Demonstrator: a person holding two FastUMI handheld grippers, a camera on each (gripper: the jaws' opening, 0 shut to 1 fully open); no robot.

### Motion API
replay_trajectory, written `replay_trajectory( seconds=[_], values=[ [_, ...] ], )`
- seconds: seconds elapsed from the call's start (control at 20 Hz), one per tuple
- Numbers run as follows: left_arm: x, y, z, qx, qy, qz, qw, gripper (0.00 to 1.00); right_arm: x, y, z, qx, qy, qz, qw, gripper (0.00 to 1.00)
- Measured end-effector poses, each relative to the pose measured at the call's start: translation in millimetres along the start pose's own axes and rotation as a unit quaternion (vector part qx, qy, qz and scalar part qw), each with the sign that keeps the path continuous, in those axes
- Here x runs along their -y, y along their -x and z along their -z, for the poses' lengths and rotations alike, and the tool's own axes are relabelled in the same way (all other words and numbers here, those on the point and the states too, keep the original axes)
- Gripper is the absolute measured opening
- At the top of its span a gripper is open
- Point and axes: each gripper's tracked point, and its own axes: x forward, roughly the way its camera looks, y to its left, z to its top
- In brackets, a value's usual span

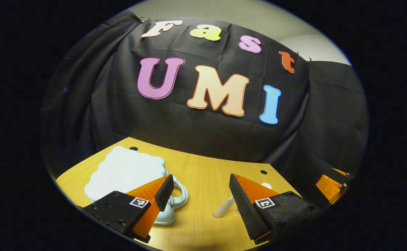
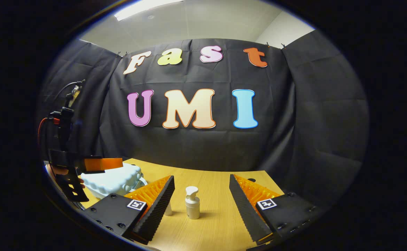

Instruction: First open the suitcase, pack the skin care products into it, and then close the suitcase.

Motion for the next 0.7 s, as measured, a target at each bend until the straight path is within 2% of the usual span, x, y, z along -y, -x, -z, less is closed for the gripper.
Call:
replay_trajectory(
  seconds=[0.35, 0.7],
  values=[
    [-4.5, -62.8, 30.0, -0.103, -0.019, 0.019, 0.994, 0.94, -3.9, -1.9, 15.9, -0.022, -0.006, -0.008, 1.000, 0.99],
    [1.5, -120.8, 58.4, -0.209, 0.027, 0.022, 0.977, 0.95, 10.0, -1.6, 15.0, -0.027, -0.016, 0.006, 0.999, 1.00]
  ],
)
